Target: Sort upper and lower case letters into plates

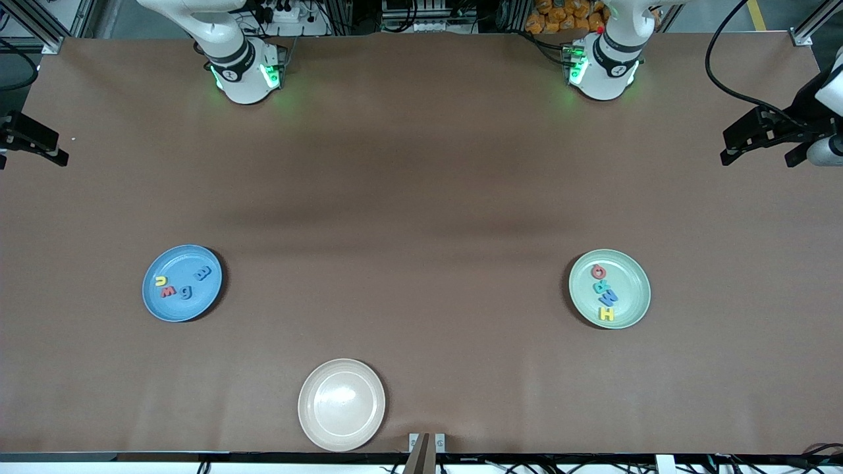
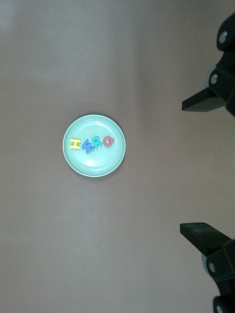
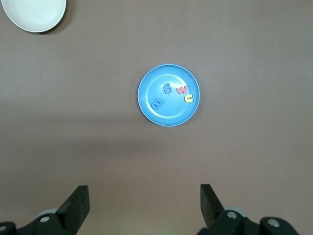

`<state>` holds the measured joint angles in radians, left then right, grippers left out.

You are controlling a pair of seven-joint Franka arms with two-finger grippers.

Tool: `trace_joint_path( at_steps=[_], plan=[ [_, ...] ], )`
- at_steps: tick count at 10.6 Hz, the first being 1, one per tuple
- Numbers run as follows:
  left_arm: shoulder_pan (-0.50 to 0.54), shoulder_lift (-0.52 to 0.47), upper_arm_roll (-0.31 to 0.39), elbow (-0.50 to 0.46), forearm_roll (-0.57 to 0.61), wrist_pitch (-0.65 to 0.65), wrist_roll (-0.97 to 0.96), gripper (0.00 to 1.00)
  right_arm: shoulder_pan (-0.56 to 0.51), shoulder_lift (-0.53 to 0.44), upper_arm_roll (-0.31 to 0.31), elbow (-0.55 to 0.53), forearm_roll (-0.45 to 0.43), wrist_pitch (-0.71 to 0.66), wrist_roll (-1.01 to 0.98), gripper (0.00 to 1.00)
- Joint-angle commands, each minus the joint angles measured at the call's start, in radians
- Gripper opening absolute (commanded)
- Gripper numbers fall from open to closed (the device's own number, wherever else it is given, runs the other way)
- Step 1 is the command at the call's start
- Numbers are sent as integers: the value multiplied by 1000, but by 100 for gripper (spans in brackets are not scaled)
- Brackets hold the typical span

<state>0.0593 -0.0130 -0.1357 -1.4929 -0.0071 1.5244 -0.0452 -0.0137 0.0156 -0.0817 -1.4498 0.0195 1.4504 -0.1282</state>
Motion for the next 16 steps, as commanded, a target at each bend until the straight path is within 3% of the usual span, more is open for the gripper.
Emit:
trace_joint_path(
  at_steps=[1, 6, 16],
  plan=[
    [-4, -13, 7, -4, -5, -9, 33, 100, -8, -6, 10, 6, -12, -13, 16, 100],
    [-10, -7, 5, -39, -7, 55, 30, 100, -8, -6, 7, 8, -18, -7, 16, 100],
    [-9, -13, 5, -20, -2, 54, 31, 100, -8, -8, 8, 12, -21, 2, 15, 100]
  ],
)
